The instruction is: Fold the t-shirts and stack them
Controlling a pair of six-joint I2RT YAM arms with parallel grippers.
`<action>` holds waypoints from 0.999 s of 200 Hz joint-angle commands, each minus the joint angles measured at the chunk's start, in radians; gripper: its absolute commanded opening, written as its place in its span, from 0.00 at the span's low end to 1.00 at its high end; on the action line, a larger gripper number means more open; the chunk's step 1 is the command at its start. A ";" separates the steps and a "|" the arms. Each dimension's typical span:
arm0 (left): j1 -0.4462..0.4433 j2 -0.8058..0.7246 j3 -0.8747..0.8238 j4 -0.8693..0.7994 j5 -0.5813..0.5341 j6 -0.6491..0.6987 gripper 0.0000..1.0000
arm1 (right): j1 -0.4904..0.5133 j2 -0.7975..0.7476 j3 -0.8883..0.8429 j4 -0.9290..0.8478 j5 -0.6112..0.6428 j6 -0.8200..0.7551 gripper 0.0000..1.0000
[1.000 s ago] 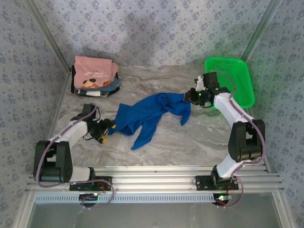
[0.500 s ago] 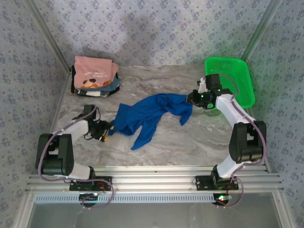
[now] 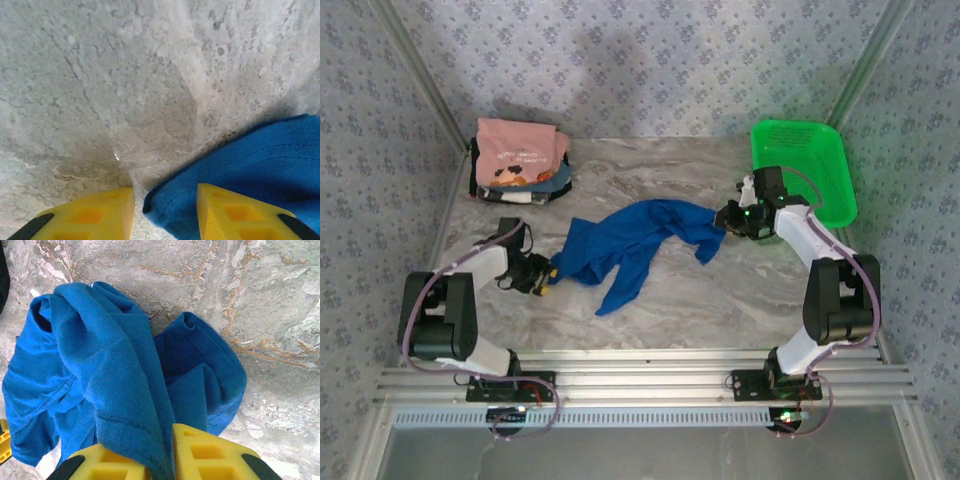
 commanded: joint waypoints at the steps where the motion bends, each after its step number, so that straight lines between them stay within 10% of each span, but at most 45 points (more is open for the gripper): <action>1: -0.046 0.084 0.022 0.324 0.065 -0.011 0.36 | -0.005 -0.038 -0.012 -0.006 -0.002 -0.011 0.20; 97: -0.054 0.105 0.083 0.315 0.073 -0.009 0.33 | -0.008 -0.034 -0.021 0.006 -0.015 -0.010 0.20; 137: -0.054 0.127 0.100 0.322 0.089 -0.008 0.18 | -0.011 -0.028 -0.021 0.006 -0.022 -0.015 0.21; 158: -0.049 0.099 0.112 0.288 0.094 0.020 0.00 | -0.022 -0.022 -0.014 -0.016 -0.017 -0.020 0.30; 200: -0.040 -0.060 0.213 0.131 0.080 0.145 0.00 | -0.053 -0.003 0.049 -0.139 0.031 -0.036 0.58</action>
